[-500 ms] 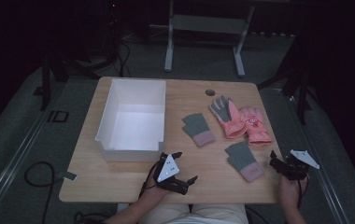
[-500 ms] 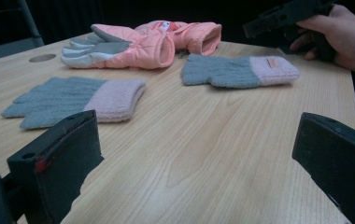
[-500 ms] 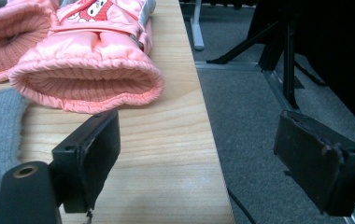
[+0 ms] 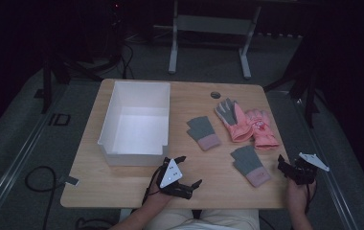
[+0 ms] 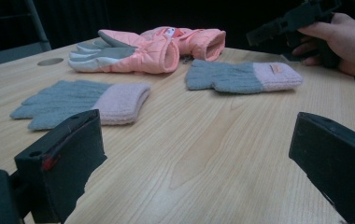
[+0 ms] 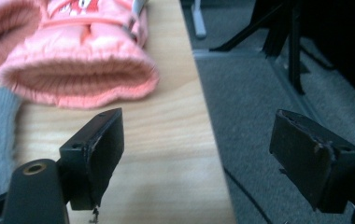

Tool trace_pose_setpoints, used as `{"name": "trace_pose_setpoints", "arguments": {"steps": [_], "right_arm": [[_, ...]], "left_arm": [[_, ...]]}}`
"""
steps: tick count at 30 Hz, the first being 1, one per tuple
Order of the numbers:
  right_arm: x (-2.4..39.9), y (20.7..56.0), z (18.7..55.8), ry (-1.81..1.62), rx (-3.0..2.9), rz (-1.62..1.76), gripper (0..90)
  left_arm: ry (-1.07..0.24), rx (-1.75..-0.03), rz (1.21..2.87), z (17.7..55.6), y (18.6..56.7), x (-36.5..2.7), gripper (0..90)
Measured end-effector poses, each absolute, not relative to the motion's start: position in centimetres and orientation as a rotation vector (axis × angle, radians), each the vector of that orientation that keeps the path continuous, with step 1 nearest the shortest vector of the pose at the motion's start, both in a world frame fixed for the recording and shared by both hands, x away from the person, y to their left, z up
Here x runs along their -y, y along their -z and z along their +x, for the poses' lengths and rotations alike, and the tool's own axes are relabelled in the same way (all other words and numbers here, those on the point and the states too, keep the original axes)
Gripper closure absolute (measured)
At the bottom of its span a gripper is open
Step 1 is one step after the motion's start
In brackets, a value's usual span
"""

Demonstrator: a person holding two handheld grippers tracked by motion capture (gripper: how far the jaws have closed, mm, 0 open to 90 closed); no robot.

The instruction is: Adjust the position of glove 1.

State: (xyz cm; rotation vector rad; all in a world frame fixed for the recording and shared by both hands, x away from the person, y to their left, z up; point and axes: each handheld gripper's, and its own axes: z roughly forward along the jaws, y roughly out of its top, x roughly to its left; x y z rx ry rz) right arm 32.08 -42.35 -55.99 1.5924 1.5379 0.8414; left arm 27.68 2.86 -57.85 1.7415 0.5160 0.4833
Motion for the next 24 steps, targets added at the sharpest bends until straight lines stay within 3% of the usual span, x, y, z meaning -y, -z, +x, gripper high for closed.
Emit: {"name": "trace_pose_setpoints", "arguments": {"steps": [19, 24], "right_arm": [[41.7, 53.8, 32.5, -0.817, -1.676, 1.654, 12.1], [39.8, 51.2, 32.9, -0.725, -1.714, 1.554, 14.3]], "left_arm": [[-0.469, -0.524, 1.749, 27.8, 57.8, -2.8, 2.2], [-0.474, -0.523, 1.749, 27.7, 57.8, -2.7, 2.2]]}}
